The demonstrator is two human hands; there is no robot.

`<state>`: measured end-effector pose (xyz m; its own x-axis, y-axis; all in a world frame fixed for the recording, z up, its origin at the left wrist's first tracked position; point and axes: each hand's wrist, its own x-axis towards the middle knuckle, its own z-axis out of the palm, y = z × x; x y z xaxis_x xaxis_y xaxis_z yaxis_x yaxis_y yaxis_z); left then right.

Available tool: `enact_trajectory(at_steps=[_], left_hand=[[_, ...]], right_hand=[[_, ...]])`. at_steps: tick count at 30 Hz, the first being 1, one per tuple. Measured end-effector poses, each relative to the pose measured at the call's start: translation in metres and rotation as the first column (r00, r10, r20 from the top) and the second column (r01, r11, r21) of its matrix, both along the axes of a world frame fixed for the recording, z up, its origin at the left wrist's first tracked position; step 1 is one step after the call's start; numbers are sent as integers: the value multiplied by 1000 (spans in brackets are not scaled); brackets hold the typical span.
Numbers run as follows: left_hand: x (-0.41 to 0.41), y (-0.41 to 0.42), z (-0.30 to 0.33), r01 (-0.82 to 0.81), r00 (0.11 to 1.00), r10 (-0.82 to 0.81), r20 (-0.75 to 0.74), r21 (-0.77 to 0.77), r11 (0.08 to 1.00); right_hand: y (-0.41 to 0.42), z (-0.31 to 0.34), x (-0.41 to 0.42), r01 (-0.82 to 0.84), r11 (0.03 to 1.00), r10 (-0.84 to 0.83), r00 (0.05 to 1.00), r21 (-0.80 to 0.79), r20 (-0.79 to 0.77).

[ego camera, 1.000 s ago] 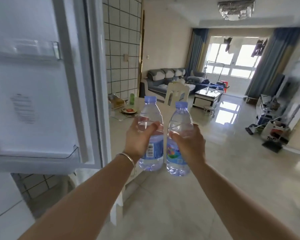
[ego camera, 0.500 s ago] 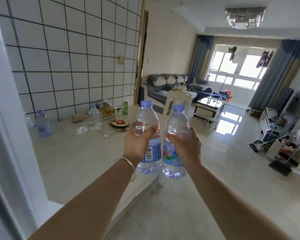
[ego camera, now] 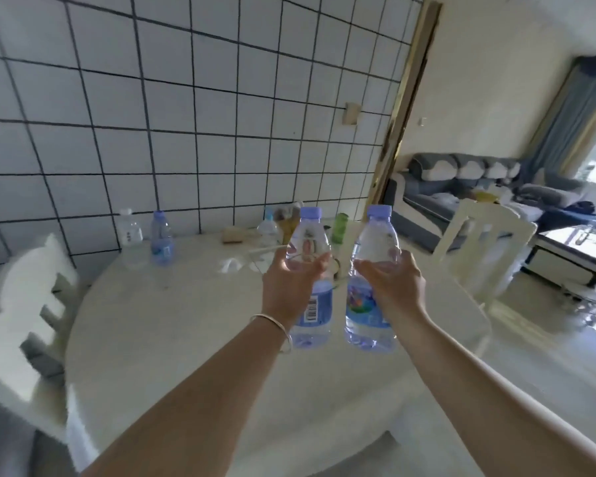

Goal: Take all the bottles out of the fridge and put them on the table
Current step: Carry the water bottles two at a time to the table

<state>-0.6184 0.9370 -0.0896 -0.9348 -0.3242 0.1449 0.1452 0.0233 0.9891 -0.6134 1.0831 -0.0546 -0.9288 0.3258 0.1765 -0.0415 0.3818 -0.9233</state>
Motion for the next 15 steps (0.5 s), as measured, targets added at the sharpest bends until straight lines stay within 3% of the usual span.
enact_trajectory(at_steps=[8, 15], left_hand=[[-110, -39, -16, -286, 954, 288, 81, -33, 958], [-197, -119, -56, -410, 892, 425, 150, -122, 904]], right_hand=[[-46, -18, -157, -282, 957, 280, 959, 69, 35], [-124, -57, -256, -436, 900, 428, 893, 31, 141]])
